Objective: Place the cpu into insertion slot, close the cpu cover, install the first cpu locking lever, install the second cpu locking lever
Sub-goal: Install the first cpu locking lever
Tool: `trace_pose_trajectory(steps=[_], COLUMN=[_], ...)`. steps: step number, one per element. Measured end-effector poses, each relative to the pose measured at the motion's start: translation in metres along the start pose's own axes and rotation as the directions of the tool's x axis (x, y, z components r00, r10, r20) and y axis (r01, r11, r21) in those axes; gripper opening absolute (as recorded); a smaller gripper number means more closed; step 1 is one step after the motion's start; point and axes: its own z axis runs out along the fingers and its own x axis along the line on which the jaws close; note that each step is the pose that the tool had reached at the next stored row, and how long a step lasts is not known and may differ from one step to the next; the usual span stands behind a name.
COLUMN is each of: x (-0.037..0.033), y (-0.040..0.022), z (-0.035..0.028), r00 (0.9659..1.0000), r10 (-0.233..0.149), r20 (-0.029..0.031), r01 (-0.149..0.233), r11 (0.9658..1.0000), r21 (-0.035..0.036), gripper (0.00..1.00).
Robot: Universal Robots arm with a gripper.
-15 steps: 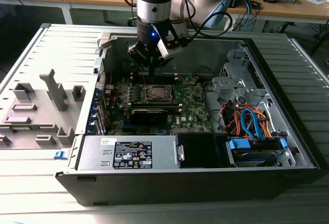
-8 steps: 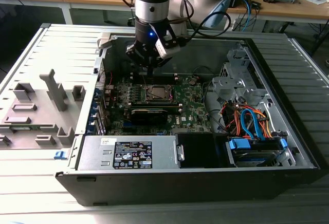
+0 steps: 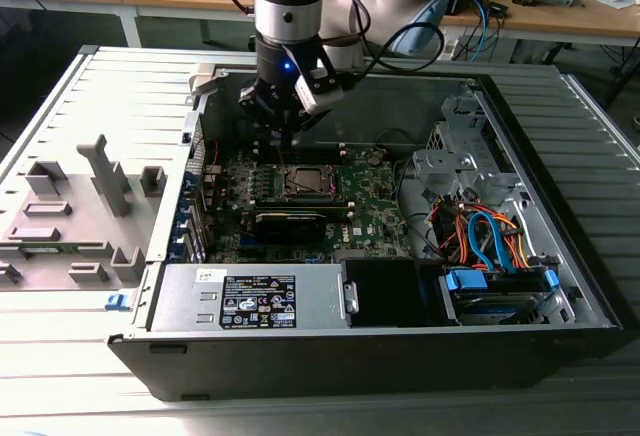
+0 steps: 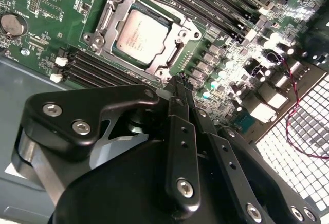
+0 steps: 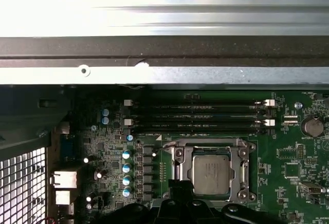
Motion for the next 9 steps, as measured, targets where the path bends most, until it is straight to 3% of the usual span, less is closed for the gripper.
trace_pose_trajectory(steps=[9], x=[0.0105], y=[0.0003], z=[0.0001], r00=[1.0], r10=[0.0], r20=[0.0], r01=[0.0], r11=[1.0], r21=[0.0022], gripper=[0.11])
